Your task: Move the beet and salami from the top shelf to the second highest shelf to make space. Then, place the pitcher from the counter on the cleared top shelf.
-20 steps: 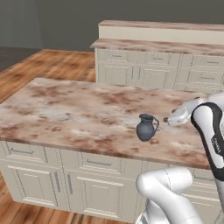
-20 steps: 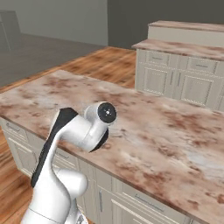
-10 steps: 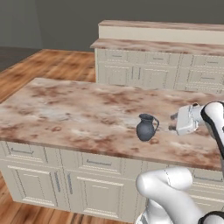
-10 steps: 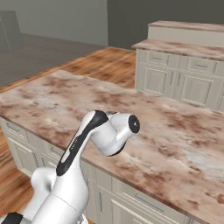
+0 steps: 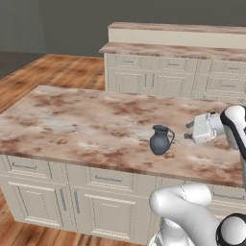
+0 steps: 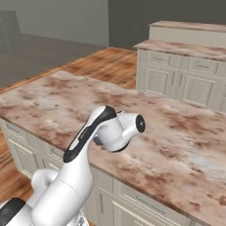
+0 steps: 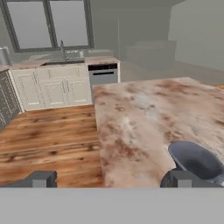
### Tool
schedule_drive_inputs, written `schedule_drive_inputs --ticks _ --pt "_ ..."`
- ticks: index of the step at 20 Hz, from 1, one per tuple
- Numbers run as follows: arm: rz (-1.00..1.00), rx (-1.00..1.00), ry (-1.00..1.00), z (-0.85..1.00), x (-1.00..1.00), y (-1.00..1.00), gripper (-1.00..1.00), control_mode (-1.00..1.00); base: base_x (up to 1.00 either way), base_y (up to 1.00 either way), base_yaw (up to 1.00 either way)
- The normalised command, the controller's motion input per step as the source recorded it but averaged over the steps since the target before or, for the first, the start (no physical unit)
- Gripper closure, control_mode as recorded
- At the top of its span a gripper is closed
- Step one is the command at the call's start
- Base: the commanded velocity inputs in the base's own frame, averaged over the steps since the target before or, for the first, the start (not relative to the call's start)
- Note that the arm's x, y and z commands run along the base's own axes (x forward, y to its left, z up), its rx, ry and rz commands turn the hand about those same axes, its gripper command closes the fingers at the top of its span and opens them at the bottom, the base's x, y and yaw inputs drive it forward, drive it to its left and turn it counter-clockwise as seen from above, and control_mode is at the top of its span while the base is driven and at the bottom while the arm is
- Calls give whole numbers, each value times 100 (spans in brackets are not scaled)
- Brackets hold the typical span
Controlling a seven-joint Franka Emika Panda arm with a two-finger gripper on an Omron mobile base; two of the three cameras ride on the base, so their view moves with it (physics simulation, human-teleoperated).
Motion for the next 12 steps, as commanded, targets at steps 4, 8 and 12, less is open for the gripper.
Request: schedule_drive_inputs --ticks 4,8,12 --pt "-4 12 1 -17 30 -2 -100 -100 0 0 0" --pt "-3 7 1 -20 31 0 -100 -100 0 0 0" --pt "0 3 1 -19 23 0 -100 -100 0 0 0"
